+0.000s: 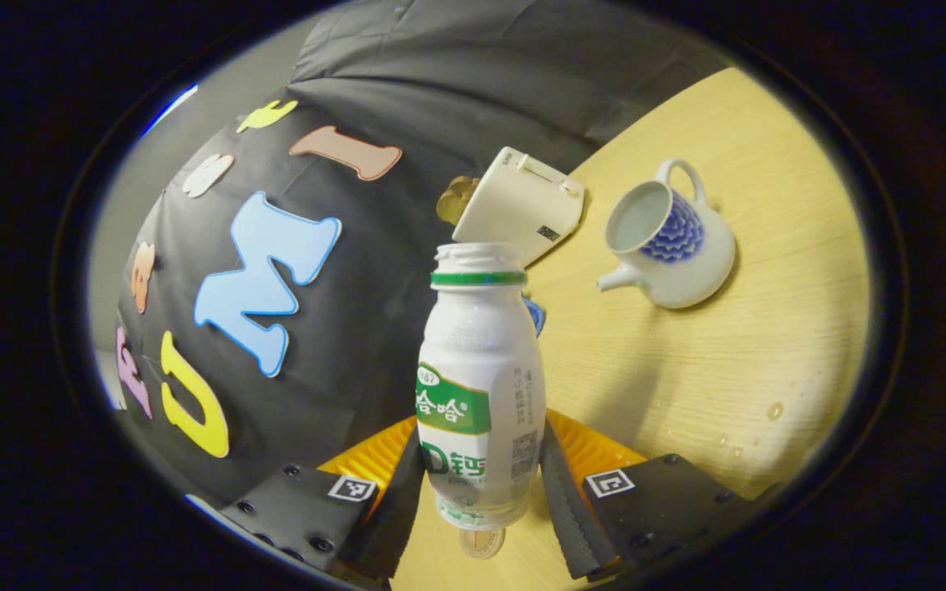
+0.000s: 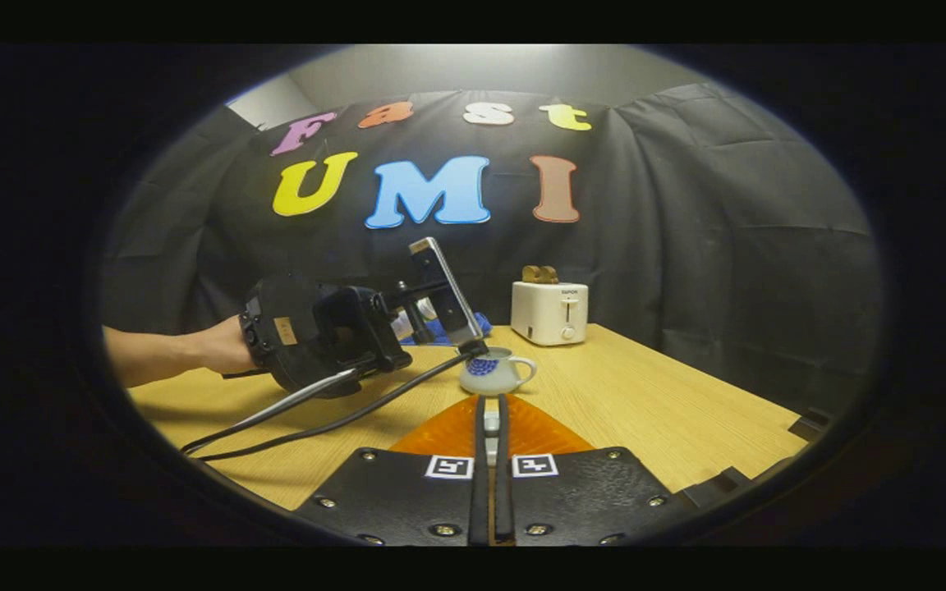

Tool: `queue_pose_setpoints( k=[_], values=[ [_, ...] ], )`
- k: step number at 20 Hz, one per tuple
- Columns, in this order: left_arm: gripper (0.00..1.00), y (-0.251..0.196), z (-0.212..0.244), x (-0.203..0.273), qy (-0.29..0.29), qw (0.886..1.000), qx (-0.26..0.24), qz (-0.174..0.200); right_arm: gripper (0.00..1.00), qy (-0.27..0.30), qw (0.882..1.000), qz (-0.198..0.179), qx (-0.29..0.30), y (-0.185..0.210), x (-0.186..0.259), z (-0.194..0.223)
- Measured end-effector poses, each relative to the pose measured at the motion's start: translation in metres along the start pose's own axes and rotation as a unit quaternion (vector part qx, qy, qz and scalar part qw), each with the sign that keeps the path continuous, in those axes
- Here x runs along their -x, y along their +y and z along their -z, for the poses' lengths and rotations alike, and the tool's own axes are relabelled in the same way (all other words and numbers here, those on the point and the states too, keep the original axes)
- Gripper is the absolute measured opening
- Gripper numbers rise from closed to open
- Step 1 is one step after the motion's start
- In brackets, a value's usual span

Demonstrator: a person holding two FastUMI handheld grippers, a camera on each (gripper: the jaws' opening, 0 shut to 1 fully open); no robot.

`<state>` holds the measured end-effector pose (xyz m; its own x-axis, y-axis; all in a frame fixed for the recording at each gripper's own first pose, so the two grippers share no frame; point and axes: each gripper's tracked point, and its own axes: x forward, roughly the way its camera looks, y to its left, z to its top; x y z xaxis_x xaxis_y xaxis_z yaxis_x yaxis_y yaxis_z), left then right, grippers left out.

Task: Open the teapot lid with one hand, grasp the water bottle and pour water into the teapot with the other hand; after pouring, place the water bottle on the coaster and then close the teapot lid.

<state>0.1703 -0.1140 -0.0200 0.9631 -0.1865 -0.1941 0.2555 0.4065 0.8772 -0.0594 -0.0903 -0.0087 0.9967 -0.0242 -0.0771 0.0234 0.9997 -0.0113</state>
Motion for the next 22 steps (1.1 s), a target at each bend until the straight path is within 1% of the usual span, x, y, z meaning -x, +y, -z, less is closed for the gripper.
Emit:
queue_pose_setpoints(
  k=[2,4,7,10,17,18,22],
  values=[
    [0.78,-0.006,-0.002,-0.003,0.001,1.000,-0.016,0.001,0.03,-0.002,1.000,0.002,-0.003,-0.002,0.000,-0.002],
    [0.77,-0.012,-0.003,-0.007,0.005,0.999,-0.032,0.013,0.03,-0.004,1.000,0.002,-0.005,-0.004,0.000,-0.002],
    [0.78,-0.019,-0.009,-0.007,0.003,0.998,-0.066,0.014,0.03,-0.006,1.000,0.002,-0.006,-0.005,0.001,-0.003],
    [0.78,-0.024,-0.017,-0.011,-0.001,0.996,-0.085,0.019,0.03,-0.003,1.000,0.004,-0.008,-0.008,0.001,-0.001],
    [0.77,-0.021,-0.032,-0.016,-0.006,0.988,-0.152,0.016,0.03,-0.005,1.000,0.008,-0.012,-0.014,0.001,-0.001],
    [0.84,-0.020,-0.034,-0.017,-0.006,0.986,-0.163,0.016,0.03,-0.005,1.000,0.008,-0.013,-0.014,0.001,-0.002],
    [0.84,-0.017,-0.041,-0.021,-0.009,0.980,-0.199,0.014,0.03,-0.005,1.000,0.009,-0.013,-0.017,0.001,-0.001]
  ],
)
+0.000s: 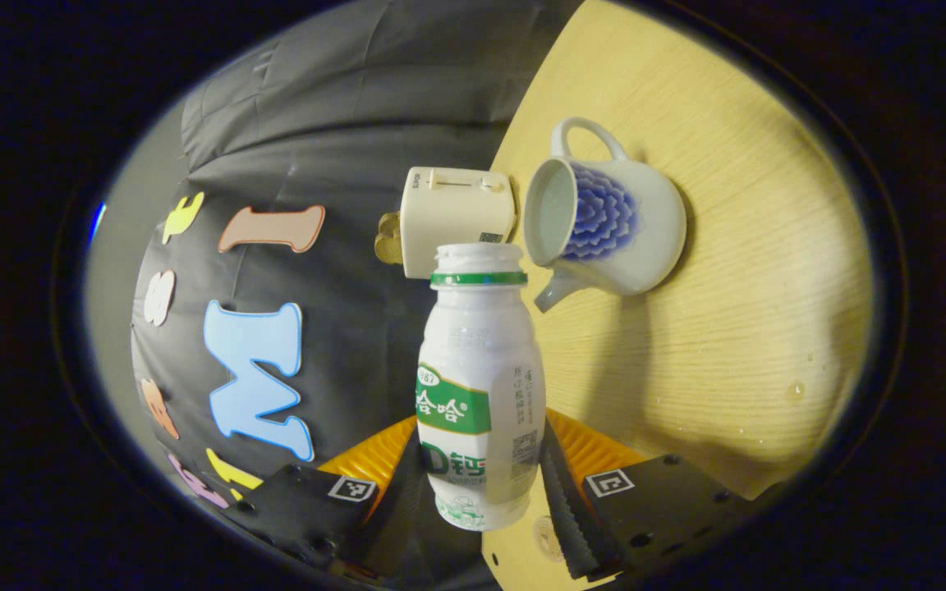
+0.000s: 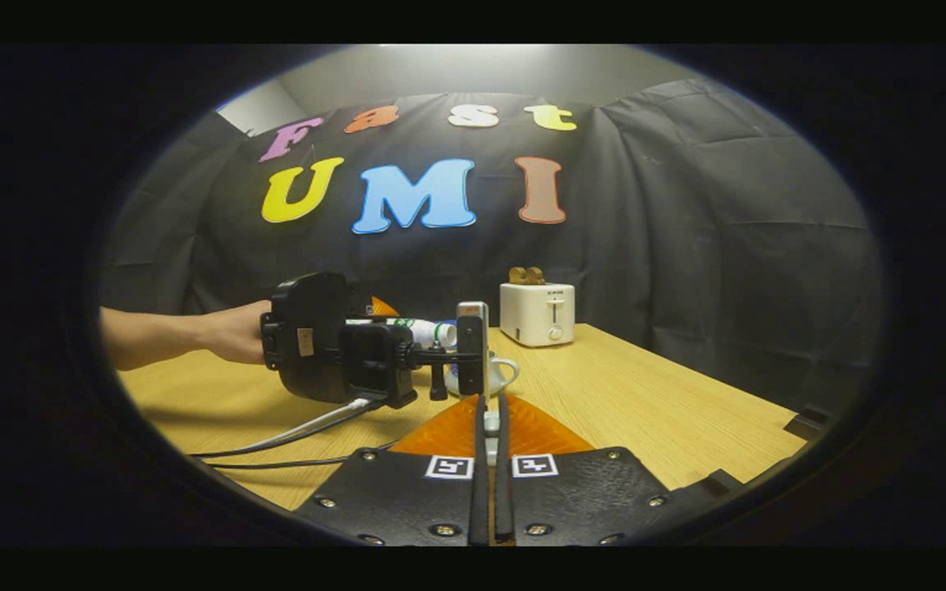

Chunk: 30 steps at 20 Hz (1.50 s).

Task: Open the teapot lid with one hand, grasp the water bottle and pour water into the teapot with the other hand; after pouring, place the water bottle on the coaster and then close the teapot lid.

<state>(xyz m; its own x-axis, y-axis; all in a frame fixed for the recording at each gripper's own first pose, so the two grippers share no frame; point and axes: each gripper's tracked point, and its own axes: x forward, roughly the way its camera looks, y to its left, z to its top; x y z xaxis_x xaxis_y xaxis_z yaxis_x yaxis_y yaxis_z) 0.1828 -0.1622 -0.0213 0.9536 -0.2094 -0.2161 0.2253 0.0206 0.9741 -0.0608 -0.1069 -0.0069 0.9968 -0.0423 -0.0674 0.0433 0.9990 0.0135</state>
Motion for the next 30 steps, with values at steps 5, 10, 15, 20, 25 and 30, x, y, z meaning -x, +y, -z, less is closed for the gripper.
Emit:
queue_pose_setpoints(
  k=[5,10,15,20,25,30],
  values=[
    [0.84,0.008,-0.006,-0.004,-0.004,0.999,-0.037,-0.009,0.03,-0.001,1.000,0.002,-0.001,-0.003,0.001,0.000],
    [0.71,0.013,-0.009,-0.006,-0.006,0.998,-0.068,-0.011,0.03,-0.003,1.000,0.004,-0.002,-0.005,0.002,-0.001],
    [0.84,0.019,-0.011,-0.008,-0.006,0.995,-0.095,-0.016,0.03,-0.004,1.000,0.014,-0.010,-0.012,0.003,0.000],
    [0.78,0.023,-0.014,-0.008,-0.008,0.994,-0.105,-0.019,0.03,-0.003,1.000,0.012,-0.011,-0.012,0.003,0.001],
    [0.71,0.024,-0.014,-0.007,-0.008,0.993,-0.115,-0.019,0.03,-0.004,1.000,0.014,-0.013,-0.014,0.005,0.000],
    [0.71,0.028,-0.016,-0.007,-0.008,0.991,-0.130,-0.023,0.03,-0.003,1.000,0.013,-0.014,-0.014,0.006,0.001]
  ],
)
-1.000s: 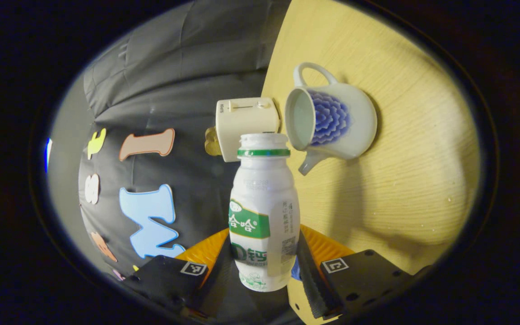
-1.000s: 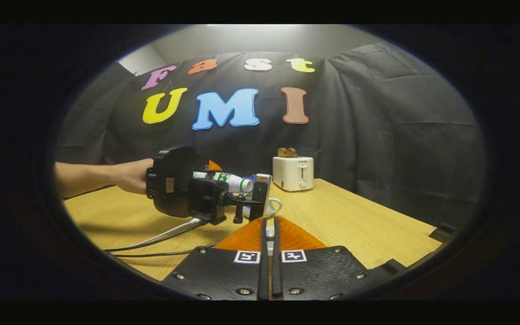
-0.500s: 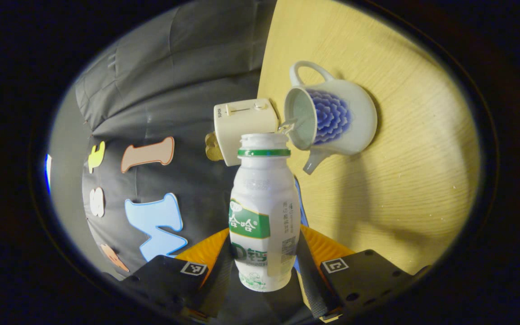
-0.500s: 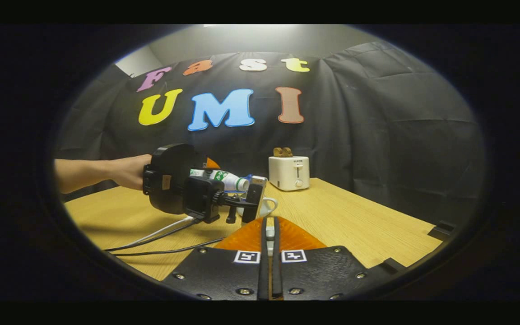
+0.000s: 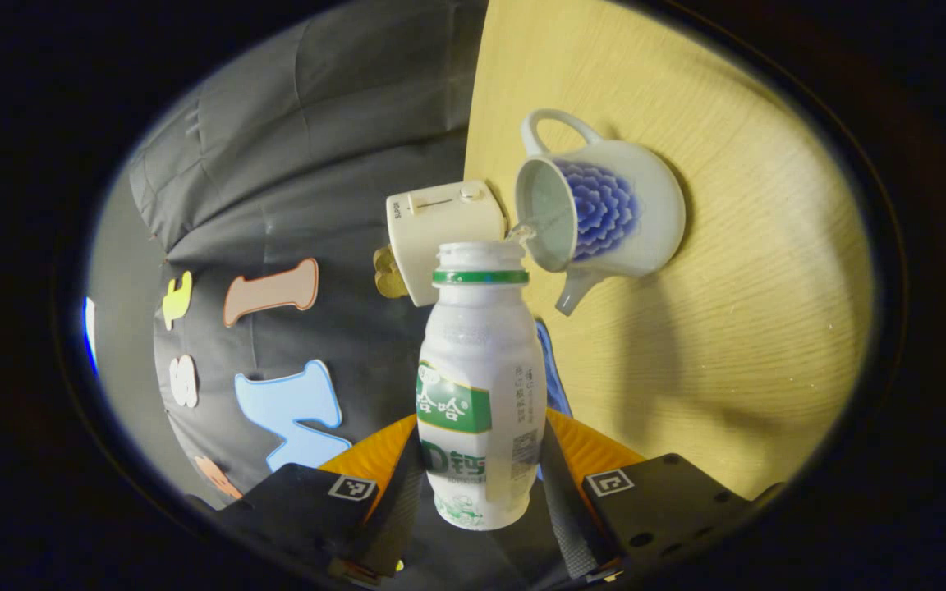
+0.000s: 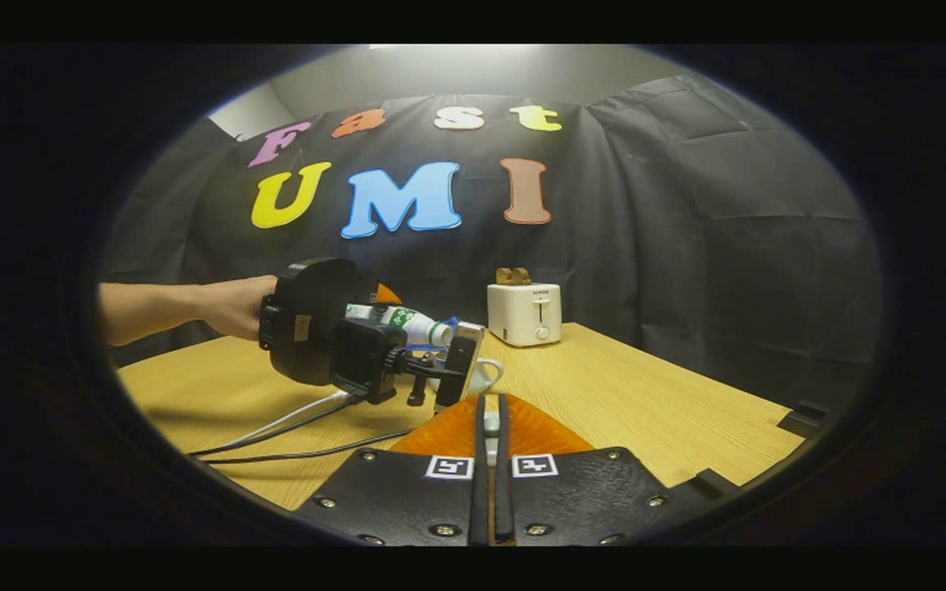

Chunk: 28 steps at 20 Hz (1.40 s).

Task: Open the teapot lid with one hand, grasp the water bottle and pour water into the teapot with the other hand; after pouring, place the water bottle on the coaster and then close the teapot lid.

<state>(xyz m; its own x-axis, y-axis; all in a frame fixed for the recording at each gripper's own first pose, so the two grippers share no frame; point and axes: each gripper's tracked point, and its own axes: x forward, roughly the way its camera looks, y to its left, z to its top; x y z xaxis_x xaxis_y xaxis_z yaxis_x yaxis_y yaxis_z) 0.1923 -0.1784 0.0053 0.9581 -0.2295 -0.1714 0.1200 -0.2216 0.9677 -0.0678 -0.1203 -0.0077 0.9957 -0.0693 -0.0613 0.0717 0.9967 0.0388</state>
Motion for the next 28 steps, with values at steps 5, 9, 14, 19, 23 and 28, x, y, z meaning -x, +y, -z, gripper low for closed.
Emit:
queue_pose_setpoints(
  k=[5,9,14,19,23,28],
  values=[
    [0.71,0.0022,-0.0001,-0.0001,0.000,1.000,-0.015,-0.003,0.03,0.002,1.000,-0.001,0.000,-0.0010,-0.0003,0.0006],
    [0.71,0.0039,-0.0005,-0.0007,0.001,1.000,-0.027,-0.003,0.03,0.002,1.000,0.001,-0.002,-0.0022,-0.0016,0.0016],
    [0.71,0.0059,-0.0022,0.0001,0.002,0.999,-0.042,-0.010,0.03,0.002,1.000,0.001,-0.002,-0.0027,-0.0015,0.0018],
    [0.71,0.0069,-0.0038,0.0001,0.001,0.999,-0.052,-0.009,0.03,-0.001,1.000,0.002,-0.005,-0.0036,-0.0006,-0.0004],
    [0.74,0.0081,-0.0041,0.0001,0.002,0.998,-0.066,-0.010,0.03,0.001,1.000,0.000,-0.005,-0.0031,-0.0010,0.0007],
    [0.84,0.0098,-0.0075,0.0013,0.000,0.996,-0.087,-0.013,0.03,-0.001,1.000,0.000,-0.007,-0.0046,-0.0020,-0.0006]
  ],
)
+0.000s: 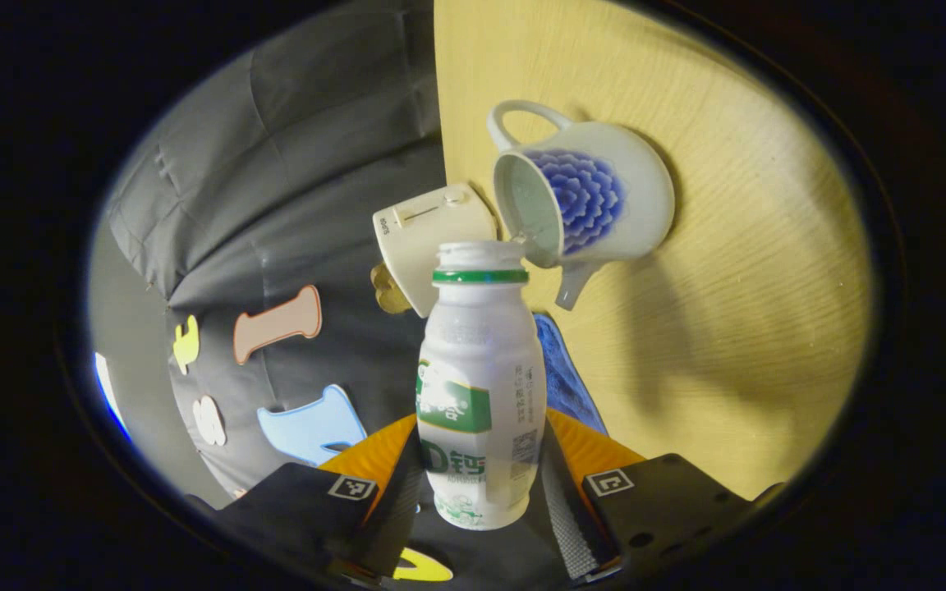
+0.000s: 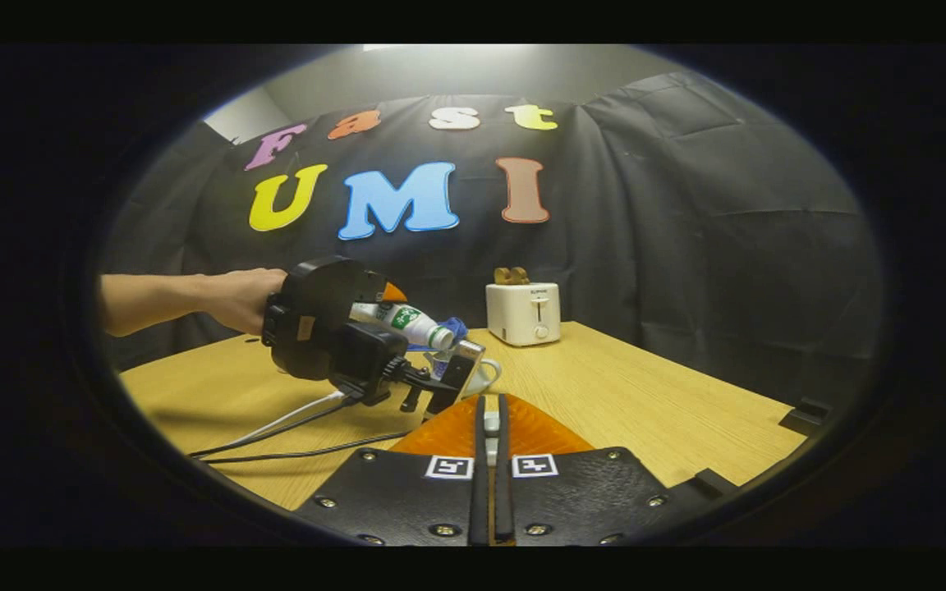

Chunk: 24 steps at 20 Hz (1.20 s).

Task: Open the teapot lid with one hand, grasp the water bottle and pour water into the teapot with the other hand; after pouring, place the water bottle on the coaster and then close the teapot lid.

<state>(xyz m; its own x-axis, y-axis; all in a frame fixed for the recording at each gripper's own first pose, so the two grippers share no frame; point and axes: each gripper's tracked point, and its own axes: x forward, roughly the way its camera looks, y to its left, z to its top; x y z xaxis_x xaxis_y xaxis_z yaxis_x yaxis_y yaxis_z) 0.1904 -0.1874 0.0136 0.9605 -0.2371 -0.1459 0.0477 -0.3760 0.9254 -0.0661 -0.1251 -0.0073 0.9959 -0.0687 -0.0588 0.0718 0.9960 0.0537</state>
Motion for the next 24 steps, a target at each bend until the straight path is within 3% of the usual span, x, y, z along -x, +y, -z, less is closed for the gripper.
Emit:
queue_pose_setpoints(
  k=[9,16,17,18,21,24],
  values=[
    [0.84,0.004,-0.008,0.003,-0.015,1.000,-0.025,-0.003,0.03,-0.004,1.000,0.001,0.005,-0.001,0.000,-0.003],
    [0.78,0.006,-0.011,0.006,-0.013,0.998,-0.055,-0.011,0.03,-0.011,1.000,0.000,0.001,-0.003,0.004,-0.006],
    [0.73,0.008,-0.011,0.006,-0.013,0.998,-0.060,-0.012,0.03,-0.012,1.000,0.000,-0.001,-0.002,0.004,-0.006],
    [0.76,0.008,-0.012,0.006,-0.013,0.998,-0.063,-0.013,0.00,-0.011,1.000,-0.002,-0.004,-0.002,0.003,-0.006],
    [0.81,0.009,-0.013,0.006,-0.017,0.997,-0.070,-0.014,0.03,-0.009,1.000,-0.002,0.004,-0.002,0.003,-0.005],
    [0.78,0.008,-0.013,0.006,-0.017,0.997,-0.073,-0.014,0.03,-0.007,1.000,-0.004,0.008,0.001,0.005,-0.004]
  ],
)
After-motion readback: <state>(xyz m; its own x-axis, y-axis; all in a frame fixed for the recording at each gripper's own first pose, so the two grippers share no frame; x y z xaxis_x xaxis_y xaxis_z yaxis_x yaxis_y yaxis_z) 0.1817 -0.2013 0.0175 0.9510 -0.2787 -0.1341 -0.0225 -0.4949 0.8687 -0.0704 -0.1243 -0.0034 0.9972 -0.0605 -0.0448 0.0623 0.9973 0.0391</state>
